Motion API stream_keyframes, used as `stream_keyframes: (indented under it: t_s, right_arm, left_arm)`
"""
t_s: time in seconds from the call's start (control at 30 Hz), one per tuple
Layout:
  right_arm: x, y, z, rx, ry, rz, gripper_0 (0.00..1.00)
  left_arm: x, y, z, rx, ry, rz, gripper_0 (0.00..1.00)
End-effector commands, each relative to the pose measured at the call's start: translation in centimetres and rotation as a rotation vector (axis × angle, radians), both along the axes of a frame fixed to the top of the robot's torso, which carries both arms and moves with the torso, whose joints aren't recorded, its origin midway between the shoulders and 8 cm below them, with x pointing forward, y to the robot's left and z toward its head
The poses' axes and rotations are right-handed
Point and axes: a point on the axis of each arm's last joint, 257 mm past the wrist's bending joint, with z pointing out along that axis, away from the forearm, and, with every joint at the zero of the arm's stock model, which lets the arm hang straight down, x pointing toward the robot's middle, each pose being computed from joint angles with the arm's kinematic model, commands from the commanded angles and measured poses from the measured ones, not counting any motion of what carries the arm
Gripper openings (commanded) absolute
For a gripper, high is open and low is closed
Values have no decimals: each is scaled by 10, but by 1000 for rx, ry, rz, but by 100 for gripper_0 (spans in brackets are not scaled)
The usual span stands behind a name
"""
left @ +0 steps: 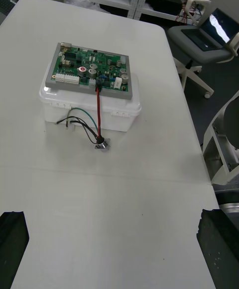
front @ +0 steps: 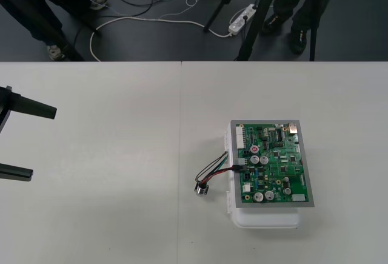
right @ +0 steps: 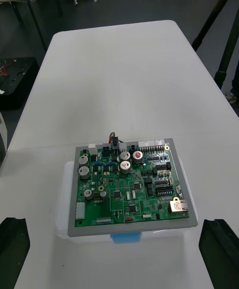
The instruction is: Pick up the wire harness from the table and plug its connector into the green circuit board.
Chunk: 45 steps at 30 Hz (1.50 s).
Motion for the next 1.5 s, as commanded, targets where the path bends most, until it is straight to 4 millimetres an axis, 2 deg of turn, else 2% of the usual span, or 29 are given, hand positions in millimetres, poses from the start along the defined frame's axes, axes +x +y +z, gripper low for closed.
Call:
stream_keyframes:
  t_s: [0.03, 1.5]
  right_arm:
    - [-3, -2, 12, -19, -32, 13, 100]
    - [-2, -2, 8, 6, -20, 1, 100]
  left_arm:
    - [-11, 11, -1, 72, -16, -32, 100]
    - [-11, 11, -1, 72, -16, -32, 100]
